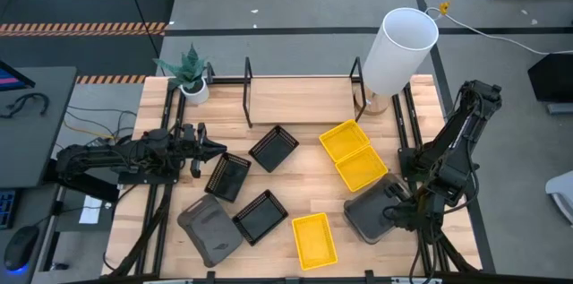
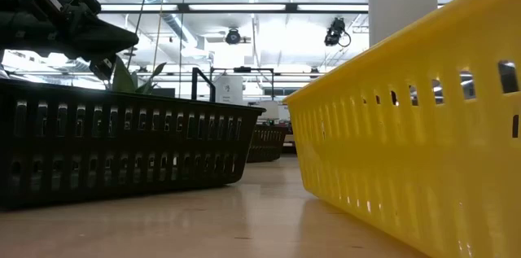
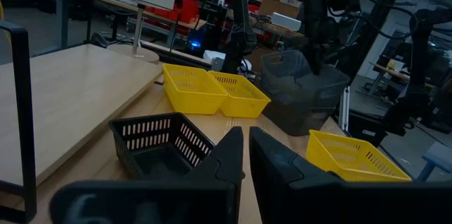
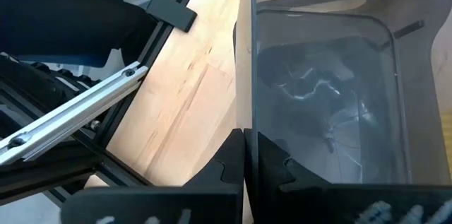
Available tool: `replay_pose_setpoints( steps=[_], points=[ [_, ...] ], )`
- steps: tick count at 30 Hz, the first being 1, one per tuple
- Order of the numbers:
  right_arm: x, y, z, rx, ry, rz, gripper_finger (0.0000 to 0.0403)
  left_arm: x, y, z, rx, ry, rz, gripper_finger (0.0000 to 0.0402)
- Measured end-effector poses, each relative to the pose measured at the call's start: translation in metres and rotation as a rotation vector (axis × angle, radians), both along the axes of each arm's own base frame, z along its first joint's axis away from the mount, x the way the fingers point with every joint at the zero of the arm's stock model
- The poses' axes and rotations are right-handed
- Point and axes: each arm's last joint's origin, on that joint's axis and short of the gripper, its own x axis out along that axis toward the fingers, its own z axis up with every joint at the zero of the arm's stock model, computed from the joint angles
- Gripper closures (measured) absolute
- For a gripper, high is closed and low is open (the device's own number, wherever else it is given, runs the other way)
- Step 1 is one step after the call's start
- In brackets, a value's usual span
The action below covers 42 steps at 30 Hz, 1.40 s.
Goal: Stack baskets on shelf by color
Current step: Stack the middle black transparent bin on the right black transparent bin
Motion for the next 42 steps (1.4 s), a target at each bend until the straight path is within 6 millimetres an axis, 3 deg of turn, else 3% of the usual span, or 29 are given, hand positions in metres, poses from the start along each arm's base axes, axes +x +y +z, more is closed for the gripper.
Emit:
replay_pose_setpoints(
  steps=[42],
  points=[
    [0.0, 0.0, 0.0, 0.001, 0.001, 0.0, 0.0389, 0.0, 0.0, -0.0001, 0.0, 0.001, -0.001, 0.0363]
  ],
)
